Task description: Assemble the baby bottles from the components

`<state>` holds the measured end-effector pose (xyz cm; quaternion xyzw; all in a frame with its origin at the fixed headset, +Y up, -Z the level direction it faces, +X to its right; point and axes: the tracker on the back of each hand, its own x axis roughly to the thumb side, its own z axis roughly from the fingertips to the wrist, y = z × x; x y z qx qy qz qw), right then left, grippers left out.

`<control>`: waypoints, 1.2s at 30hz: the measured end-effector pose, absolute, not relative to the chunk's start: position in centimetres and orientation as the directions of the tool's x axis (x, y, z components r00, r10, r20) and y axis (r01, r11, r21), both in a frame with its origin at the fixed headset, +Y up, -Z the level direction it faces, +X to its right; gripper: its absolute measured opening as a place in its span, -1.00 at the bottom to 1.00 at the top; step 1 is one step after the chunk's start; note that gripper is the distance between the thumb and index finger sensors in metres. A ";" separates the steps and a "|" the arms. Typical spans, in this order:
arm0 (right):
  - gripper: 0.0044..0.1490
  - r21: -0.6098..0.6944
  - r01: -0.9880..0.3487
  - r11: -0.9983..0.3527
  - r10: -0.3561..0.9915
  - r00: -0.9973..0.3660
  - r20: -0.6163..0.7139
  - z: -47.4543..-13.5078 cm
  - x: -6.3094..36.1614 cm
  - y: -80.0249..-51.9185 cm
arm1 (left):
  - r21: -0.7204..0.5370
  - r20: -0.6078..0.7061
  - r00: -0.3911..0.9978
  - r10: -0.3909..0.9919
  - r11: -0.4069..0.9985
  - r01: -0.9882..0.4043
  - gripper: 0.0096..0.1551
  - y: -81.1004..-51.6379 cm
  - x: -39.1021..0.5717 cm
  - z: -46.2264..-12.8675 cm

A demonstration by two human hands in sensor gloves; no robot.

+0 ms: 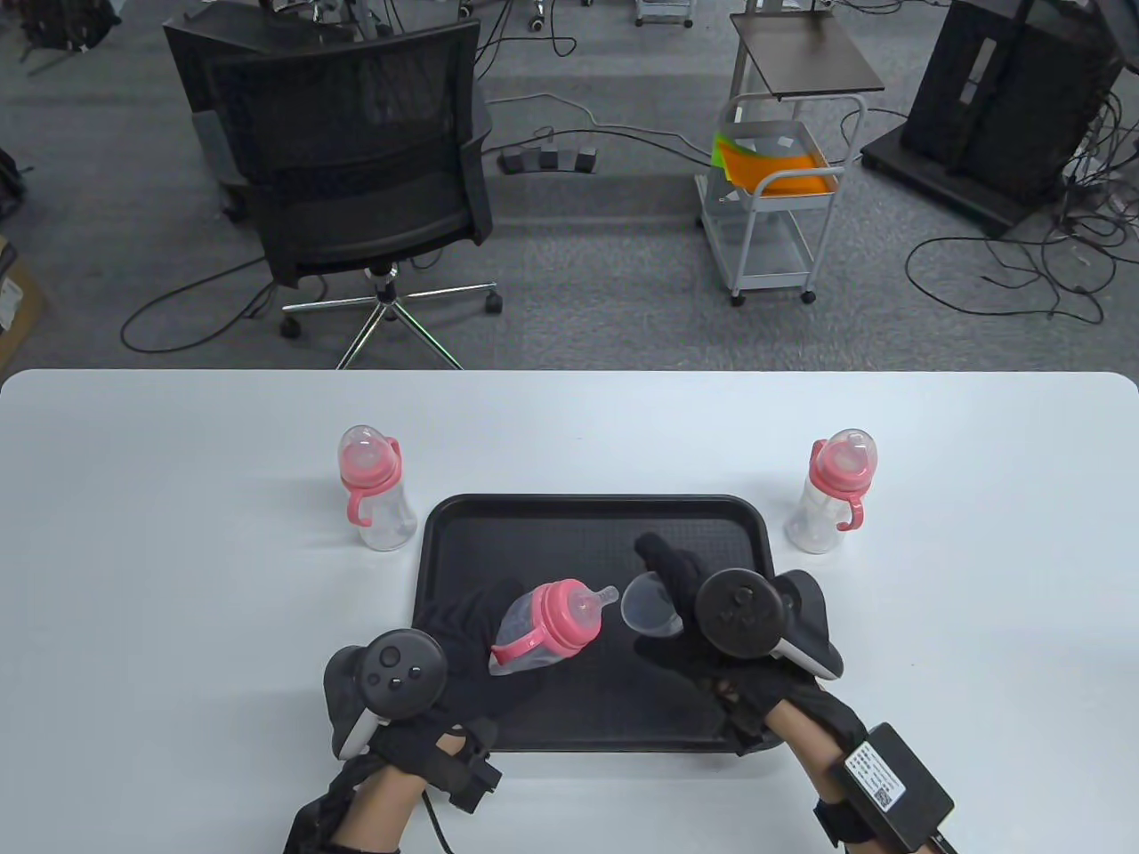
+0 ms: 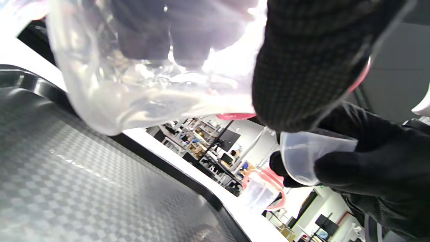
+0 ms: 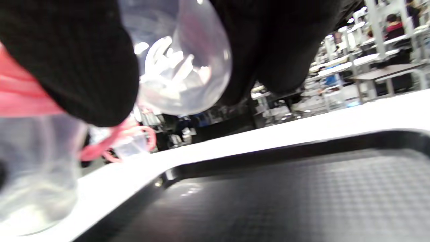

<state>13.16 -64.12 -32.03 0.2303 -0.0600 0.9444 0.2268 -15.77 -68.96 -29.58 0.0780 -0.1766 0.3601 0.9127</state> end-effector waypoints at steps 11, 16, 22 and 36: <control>0.38 -0.037 -0.486 -0.873 0.401 -0.758 0.514 -29.9 13.3 -64.5 | 0.041 0.408 0.757 0.510 0.818 -0.573 0.26 -68.7 -14.1 -28.8; 0.36 -0.060 -0.480 -0.875 0.384 -0.766 0.515 -29.5 13.2 -64.7 | 0.037 0.397 0.792 0.464 0.854 -0.519 0.25 -68.8 -13.8 -28.7; 0.29 -0.031 -0.507 -0.861 0.406 -0.723 0.558 -28.9 12.4 -65.2 | 0.025 0.420 0.831 0.365 0.911 -0.412 0.25 -68.9 -12.7 -28.3; 0.10 -0.032 -0.488 -0.872 0.362 -0.687 0.630 -28.3 11.7 -65.3 | 0.006 0.495 0.813 0.307 0.934 -0.356 0.30 -69.1 -11.7 -28.3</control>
